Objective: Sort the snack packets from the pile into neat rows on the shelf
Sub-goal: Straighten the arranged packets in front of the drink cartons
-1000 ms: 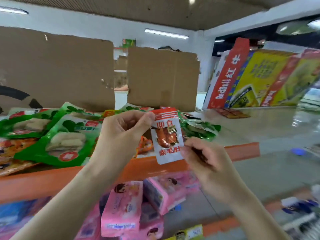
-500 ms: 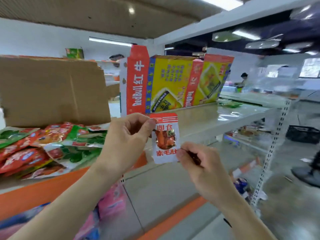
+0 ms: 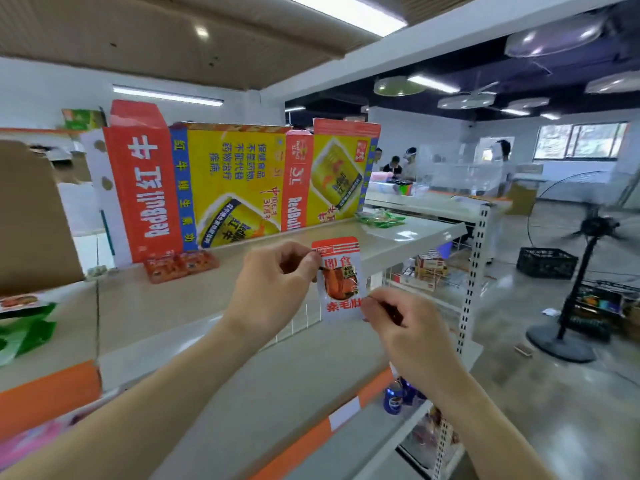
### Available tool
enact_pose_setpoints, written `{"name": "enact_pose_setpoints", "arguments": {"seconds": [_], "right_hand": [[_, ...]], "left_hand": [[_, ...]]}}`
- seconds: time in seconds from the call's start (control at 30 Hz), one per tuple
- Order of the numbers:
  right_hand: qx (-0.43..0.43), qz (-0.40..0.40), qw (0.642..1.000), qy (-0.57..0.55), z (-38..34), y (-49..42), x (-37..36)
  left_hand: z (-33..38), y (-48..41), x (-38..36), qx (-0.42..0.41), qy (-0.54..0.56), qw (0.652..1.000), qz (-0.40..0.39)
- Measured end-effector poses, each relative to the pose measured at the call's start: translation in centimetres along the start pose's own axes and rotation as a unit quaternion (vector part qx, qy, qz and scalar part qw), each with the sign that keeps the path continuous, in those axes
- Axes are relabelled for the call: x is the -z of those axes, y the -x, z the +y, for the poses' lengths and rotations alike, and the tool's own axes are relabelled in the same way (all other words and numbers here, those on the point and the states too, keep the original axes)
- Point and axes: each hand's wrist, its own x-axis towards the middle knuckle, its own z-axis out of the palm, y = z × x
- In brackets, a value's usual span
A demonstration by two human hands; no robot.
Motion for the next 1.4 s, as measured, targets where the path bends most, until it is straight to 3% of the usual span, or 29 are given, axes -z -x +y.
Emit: {"name": "enact_pose_setpoints", "arguments": {"seconds": [0.4, 0.53, 0.8, 1.1, 1.4], "right_hand": [[-0.002, -0.003, 1.000, 0.030, 7.3, -9.5, 1.6], [-0.027, -0.016, 0.999, 0.024, 9.6, -15.4, 1.2], [0.004, -0.056, 0.998, 0.018, 12.6, -26.0, -1.1], [0.025, -0.113, 0.989, 0.093, 17.6, -31.4, -5.3], [0.081, -0.198, 0.973, 0.085, 19.1, -36.1, -5.6]], "left_hand": [[-2.8, -10.2, -7.4, -0.007, -0.019, 1.000, 0.018], [-4.9, -15.6, -8.5, -0.004, -0.037, 0.999, 0.027], [-8.1, -25.1, -8.8, 0.011, -0.069, 0.996, 0.054], [-13.7, -29.4, -9.7, 0.091, -0.143, 0.984, 0.054], [-15.2, -31.7, -10.7, 0.140, -0.190, 0.967, 0.096]]}}
